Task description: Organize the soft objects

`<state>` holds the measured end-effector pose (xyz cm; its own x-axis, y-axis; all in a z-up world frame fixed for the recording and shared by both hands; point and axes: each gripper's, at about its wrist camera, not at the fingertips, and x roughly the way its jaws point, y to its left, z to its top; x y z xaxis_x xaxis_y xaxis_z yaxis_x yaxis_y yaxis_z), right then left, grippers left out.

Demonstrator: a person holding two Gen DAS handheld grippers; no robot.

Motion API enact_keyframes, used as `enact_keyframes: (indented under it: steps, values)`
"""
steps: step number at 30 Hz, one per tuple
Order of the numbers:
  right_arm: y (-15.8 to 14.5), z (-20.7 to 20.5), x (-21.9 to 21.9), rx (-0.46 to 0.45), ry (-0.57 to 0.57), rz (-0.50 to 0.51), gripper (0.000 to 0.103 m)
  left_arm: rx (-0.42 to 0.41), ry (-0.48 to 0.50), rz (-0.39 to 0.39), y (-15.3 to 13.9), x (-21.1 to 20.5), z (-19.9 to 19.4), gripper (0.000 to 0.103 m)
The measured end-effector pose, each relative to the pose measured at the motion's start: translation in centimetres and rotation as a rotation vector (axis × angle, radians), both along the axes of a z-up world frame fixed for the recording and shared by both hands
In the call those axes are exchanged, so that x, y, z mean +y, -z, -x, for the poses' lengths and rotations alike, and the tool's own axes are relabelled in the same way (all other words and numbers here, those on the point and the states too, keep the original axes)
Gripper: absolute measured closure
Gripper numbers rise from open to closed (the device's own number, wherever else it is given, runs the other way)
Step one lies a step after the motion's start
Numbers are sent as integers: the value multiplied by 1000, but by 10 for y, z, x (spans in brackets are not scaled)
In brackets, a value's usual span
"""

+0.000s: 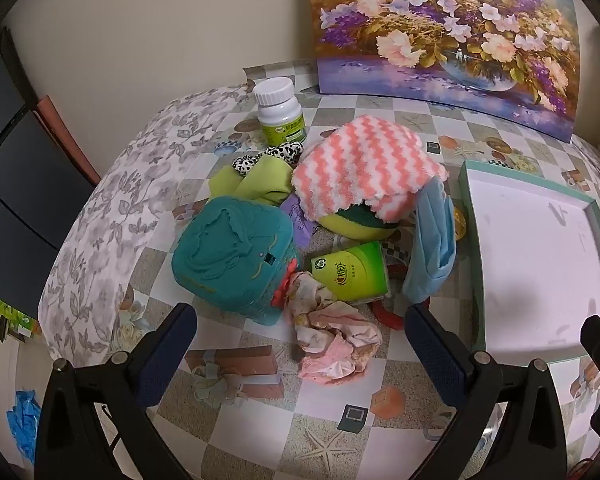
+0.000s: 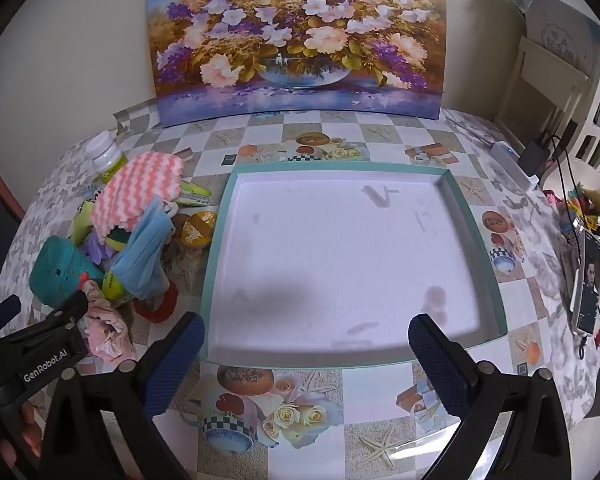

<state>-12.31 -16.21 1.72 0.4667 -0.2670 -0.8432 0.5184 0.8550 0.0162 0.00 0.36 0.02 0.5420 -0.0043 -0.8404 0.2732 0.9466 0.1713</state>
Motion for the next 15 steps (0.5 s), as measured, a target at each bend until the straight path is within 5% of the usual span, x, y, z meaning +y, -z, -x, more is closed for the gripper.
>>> enact_keyframes:
  steps: [15]
  values:
    - [0,0,0,0,-1,1,0,2,-2,2,1,1,-1,0]
